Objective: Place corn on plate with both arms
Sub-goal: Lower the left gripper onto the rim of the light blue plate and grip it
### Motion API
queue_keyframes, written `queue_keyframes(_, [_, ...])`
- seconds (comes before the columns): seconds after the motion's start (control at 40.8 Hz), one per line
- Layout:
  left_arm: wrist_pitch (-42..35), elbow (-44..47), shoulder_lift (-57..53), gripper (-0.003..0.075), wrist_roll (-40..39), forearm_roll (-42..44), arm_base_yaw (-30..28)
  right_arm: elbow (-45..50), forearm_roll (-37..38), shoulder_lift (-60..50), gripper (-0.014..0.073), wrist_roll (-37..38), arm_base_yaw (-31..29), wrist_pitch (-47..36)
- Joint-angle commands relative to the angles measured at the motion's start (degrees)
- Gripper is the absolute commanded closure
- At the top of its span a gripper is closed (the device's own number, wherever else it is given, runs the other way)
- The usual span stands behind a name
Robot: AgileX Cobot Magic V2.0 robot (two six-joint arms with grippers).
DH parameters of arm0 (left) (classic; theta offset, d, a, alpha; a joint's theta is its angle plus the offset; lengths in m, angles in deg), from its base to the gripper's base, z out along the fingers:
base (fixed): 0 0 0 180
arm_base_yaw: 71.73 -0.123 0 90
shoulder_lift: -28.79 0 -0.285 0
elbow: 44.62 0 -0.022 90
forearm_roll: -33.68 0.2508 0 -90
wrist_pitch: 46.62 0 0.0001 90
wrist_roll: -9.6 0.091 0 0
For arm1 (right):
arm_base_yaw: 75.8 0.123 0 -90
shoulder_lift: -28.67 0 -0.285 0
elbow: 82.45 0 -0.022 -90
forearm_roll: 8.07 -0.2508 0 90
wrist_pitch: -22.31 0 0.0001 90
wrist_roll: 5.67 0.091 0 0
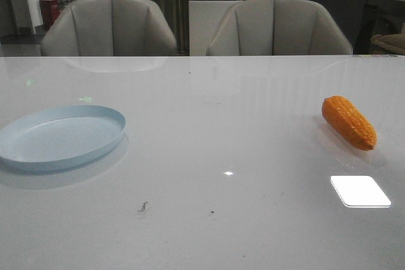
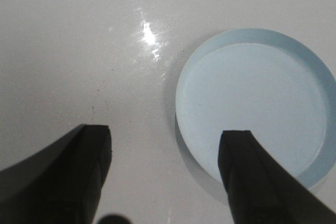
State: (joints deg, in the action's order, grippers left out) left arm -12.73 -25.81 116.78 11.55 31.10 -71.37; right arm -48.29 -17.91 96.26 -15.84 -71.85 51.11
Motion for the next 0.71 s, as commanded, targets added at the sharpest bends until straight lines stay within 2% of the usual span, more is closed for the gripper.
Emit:
queue_keyframes(0.0, [2.53,-8.87,4.26,0.0216,-0.45,-0.69,0.14,-1.95,0.16,-0.63,-0.0018,-0.75,-0.34,-3.89])
queue_keyframes(0.122, [9.53,-17.55,12.52,0.0216,-0.34,-0.69,0.14,-1.95,0.16,-0.63,-0.0018,-0.75,-0.34,-3.94])
queue_keyframes(0.318, [16.35,-25.23,22.20,0.0216,-0.23,-0.69,0.14,-1.95,0.16,-0.63,-0.0018,-0.75,-0.34,-3.94])
queue_keyframes(0.686, [15.65,-26.58,31.10,0.0216,1.10,-0.80,0.14,-1.95,0.16,-0.63,-0.0018,-0.75,-0.34,-3.88])
